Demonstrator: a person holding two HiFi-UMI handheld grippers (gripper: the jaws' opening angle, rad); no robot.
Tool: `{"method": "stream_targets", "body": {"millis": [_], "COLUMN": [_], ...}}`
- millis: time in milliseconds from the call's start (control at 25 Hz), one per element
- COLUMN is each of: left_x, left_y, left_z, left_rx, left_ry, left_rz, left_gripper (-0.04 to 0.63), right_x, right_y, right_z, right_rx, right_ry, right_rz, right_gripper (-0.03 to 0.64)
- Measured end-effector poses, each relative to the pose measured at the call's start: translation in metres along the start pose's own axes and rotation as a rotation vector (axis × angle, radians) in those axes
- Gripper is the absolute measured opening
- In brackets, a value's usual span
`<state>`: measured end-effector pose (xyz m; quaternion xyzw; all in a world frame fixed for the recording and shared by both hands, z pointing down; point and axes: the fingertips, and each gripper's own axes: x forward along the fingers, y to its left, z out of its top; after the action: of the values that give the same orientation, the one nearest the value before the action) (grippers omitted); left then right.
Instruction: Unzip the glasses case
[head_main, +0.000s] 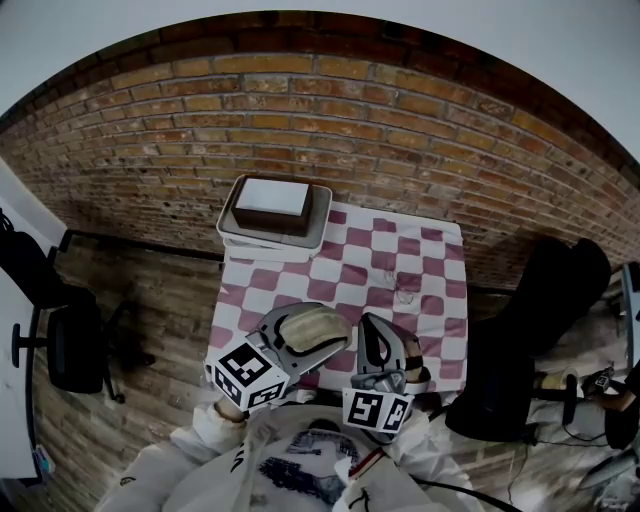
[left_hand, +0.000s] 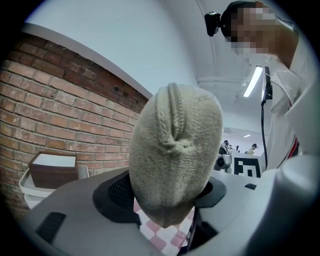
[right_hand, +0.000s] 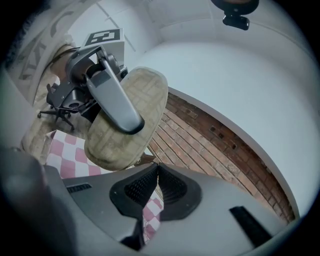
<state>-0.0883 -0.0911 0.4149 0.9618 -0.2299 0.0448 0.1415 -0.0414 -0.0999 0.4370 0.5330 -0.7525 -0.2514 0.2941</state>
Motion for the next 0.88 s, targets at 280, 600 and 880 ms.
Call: {"method": "stream_targets", "body": {"millis": [280, 600, 880], "left_x": [0.006, 0.014, 0.019], "left_y": [0.0, 0.002, 0.002], "left_z": [-0.012, -0.026, -0.036], "left_rx": [0.034, 0.07, 0.097], "left_ry": [0.049, 0.125, 0.175], "left_rz": [-0.003, -0.004, 0.001], "left_gripper": [0.29, 0.29, 0.29], "right_x": [0.001, 0.002, 0.003], "right_y": [-0.001, -0.002, -0.004], "right_z": [-0.001, -0.001, -0.001], "right_rx": [-0.018, -0.016, -0.015], "right_ry": [0.007, 0.01, 0.007], "right_rz": [-0.009, -0.019, -0.022], "right_gripper": [0.017, 0.017, 0.017]}}
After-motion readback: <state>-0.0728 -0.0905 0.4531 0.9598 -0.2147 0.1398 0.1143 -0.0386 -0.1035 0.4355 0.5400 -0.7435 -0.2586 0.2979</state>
